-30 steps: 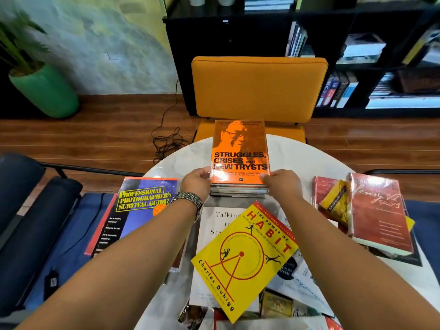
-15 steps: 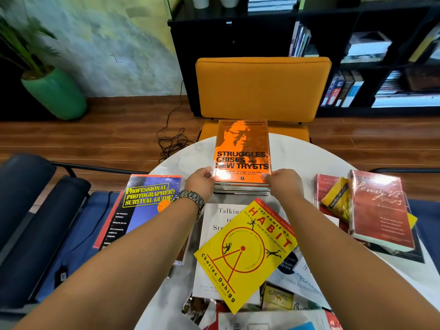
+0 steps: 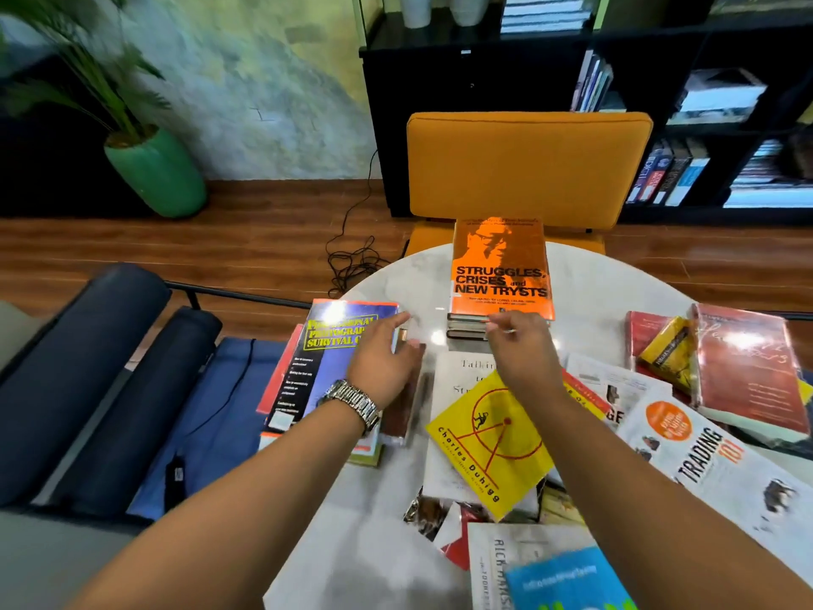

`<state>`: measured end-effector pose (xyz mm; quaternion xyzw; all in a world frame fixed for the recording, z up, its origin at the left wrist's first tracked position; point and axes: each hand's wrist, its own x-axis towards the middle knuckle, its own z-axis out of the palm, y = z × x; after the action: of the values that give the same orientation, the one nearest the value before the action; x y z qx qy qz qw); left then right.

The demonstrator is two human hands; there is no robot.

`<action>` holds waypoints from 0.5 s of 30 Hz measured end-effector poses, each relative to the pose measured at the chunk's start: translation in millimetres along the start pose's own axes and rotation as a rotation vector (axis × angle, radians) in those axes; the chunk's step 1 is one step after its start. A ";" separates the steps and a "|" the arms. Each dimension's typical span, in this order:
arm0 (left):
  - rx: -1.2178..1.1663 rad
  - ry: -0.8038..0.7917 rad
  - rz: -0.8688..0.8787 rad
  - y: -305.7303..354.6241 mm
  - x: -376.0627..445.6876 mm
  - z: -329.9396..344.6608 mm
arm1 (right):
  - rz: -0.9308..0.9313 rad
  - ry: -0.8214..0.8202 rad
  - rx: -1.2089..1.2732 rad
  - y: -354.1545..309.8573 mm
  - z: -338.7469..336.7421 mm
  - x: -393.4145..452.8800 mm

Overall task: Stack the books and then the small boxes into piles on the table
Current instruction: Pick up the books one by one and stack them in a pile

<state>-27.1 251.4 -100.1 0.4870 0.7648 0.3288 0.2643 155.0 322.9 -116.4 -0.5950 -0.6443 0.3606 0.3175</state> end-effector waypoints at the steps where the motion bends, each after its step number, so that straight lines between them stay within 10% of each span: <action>1: 0.040 0.012 0.010 -8.9 -3.8 -7.9 | -0.015 -0.031 0.015 -7.7 7.1 -10.1; 15: 0.133 -0.098 -0.195 -132.0 -68.4 -102.2 | 0.216 -0.303 -0.060 -49.0 129.0 -114.4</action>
<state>-150.1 122.7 -128.9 0.4423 0.8148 0.2261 0.2990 30.8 196.2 -142.3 -0.6088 -0.6275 0.4588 0.1584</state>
